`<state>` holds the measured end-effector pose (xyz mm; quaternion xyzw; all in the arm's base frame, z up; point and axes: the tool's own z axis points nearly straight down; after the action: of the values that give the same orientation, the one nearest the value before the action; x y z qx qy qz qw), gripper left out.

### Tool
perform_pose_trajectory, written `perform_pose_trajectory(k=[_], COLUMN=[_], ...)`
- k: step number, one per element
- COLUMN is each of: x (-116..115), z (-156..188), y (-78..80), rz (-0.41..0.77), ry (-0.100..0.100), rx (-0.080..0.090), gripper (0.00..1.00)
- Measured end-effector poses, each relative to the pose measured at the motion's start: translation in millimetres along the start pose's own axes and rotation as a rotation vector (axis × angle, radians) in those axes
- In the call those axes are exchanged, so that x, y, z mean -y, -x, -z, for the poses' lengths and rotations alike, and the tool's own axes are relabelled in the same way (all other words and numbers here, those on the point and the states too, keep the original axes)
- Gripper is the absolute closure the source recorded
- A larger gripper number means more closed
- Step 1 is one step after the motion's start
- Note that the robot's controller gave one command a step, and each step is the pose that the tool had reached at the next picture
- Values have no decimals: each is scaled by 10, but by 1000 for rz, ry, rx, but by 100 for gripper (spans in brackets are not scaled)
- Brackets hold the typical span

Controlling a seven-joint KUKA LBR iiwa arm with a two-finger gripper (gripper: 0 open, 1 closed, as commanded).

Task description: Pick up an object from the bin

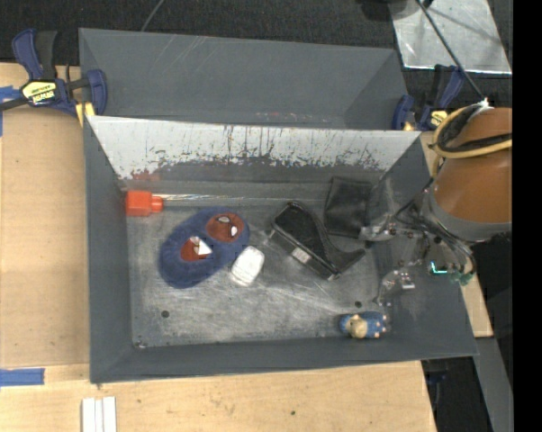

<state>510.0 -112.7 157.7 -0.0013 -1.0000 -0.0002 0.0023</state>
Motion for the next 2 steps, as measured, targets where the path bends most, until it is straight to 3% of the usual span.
perform_pose_trajectory(k=[1, 2], x=[-155, -143], z=[-726, -738], y=[837, 838], rz=[70, 72], ry=[-6, -9], rx=[14, 13], gripper=[0, 100])
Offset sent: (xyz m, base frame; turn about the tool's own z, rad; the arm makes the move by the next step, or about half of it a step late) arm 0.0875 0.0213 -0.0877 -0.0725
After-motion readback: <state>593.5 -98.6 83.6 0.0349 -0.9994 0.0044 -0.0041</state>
